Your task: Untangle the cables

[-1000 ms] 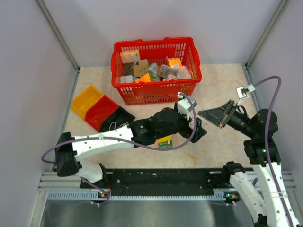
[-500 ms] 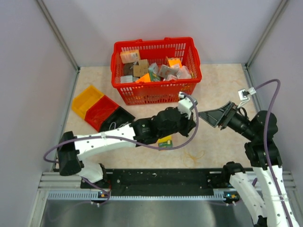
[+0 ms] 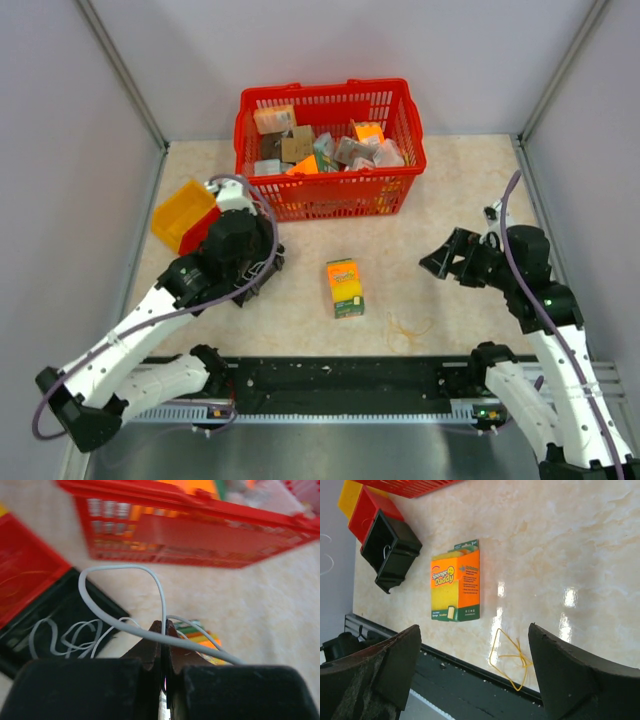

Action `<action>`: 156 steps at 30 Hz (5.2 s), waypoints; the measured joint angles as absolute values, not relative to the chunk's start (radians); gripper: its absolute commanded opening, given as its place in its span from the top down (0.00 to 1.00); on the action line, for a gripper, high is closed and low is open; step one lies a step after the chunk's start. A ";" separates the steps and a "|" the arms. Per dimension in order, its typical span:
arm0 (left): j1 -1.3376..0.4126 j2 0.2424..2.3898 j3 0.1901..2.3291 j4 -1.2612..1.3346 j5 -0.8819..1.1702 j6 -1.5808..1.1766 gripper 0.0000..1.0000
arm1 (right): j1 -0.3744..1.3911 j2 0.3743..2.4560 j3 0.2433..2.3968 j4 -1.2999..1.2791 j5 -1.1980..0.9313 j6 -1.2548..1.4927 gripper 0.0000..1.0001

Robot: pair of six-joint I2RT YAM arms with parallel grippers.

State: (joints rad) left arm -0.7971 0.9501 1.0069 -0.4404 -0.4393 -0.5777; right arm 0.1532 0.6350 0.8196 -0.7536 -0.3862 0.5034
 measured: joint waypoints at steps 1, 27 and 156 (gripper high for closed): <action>-0.736 0.931 0.990 -0.467 -0.453 -0.606 1.00 | 0.153 0.636 0.816 -0.760 -0.386 0.496 0.14; -0.284 1.092 0.845 -0.611 -0.125 -1.061 0.09 | 0.153 0.566 0.720 -0.767 -0.441 0.509 0.18; 0.119 1.119 1.097 -0.387 -0.356 -0.916 1.00 | 0.653 0.520 0.825 -0.594 -0.245 0.665 0.35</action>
